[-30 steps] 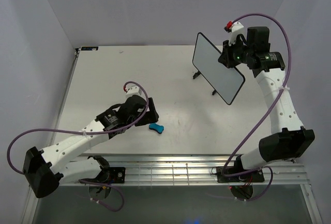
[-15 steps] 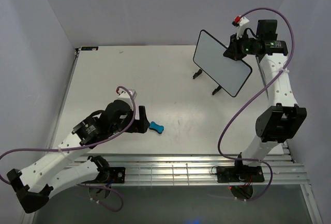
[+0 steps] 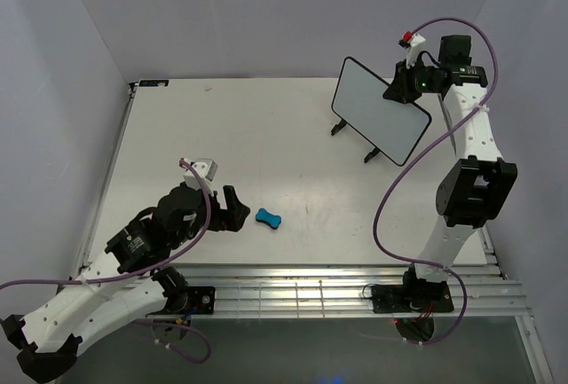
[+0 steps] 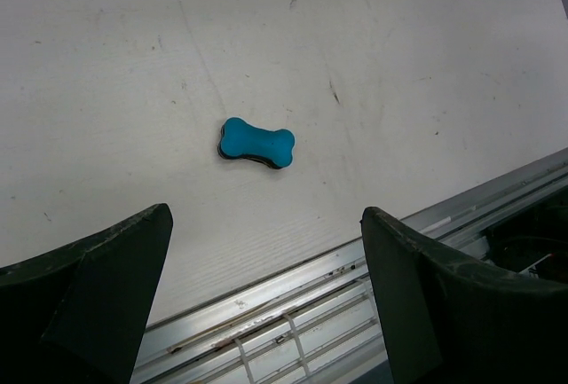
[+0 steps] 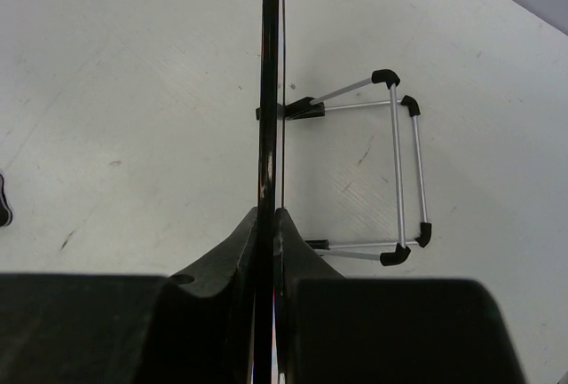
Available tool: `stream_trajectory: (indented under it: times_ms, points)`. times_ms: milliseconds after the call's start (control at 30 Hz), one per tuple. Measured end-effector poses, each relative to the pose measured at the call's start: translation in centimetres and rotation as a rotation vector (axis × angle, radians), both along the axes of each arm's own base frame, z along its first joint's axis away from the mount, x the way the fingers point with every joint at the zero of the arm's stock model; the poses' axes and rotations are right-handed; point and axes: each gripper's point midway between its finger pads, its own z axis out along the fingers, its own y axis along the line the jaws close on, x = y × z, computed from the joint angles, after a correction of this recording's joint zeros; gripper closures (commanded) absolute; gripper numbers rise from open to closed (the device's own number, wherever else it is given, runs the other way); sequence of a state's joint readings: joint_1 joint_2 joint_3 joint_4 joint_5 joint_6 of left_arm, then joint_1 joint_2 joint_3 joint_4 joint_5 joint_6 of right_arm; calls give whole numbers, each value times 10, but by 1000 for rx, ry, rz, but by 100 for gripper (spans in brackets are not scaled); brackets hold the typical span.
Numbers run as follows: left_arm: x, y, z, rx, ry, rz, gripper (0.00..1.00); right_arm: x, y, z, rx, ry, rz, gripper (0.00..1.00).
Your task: Erase the whiteboard
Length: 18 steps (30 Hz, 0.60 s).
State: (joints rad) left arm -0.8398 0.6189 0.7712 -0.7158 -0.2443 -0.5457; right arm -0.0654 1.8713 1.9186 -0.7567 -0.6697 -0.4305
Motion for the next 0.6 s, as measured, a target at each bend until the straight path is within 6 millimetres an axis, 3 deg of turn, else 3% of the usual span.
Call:
stream_trajectory:
  times_ms: [300,600]
  points:
    - [4,-1,2,-6,-11,9,2,10,0,-28,4,48,13,92]
    - [4,-2,-2,5,-2,9,2,16,-3,-28,2,23,16,92]
